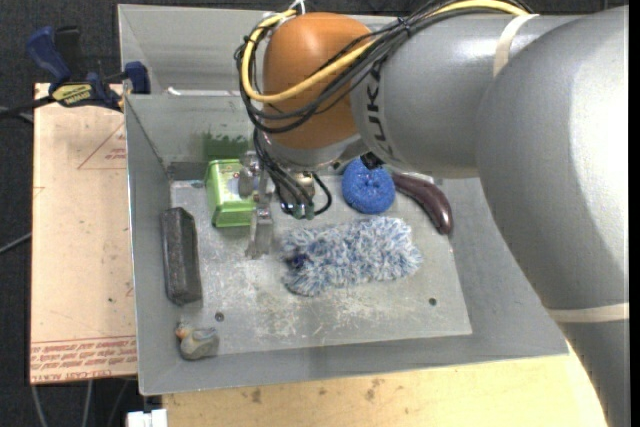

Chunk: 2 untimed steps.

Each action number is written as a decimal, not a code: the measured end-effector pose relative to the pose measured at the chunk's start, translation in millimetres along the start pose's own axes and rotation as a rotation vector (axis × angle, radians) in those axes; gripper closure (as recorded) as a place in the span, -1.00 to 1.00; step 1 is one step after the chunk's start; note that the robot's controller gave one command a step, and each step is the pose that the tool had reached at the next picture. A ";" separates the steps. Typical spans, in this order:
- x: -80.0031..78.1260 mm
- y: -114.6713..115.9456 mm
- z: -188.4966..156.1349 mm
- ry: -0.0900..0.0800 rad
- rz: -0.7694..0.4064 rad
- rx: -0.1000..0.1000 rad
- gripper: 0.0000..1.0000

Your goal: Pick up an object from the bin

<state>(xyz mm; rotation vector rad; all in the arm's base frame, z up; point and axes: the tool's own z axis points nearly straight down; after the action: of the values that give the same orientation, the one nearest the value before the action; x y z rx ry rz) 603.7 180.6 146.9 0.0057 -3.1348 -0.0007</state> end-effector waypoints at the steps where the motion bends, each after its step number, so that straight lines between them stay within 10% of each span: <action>1: -1.9 -0.7 -4.9 -0.007 0.003 -0.001 -1.00; 2: 7.2 -46.2 -10.0 -0.007 0.015 -0.003 -1.00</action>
Offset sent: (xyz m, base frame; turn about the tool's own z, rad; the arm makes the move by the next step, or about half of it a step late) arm -0.0104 -0.0738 0.0129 0.0264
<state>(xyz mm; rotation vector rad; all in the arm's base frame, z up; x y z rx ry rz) 596.8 134.3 156.9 -0.0183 -3.1415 -0.0050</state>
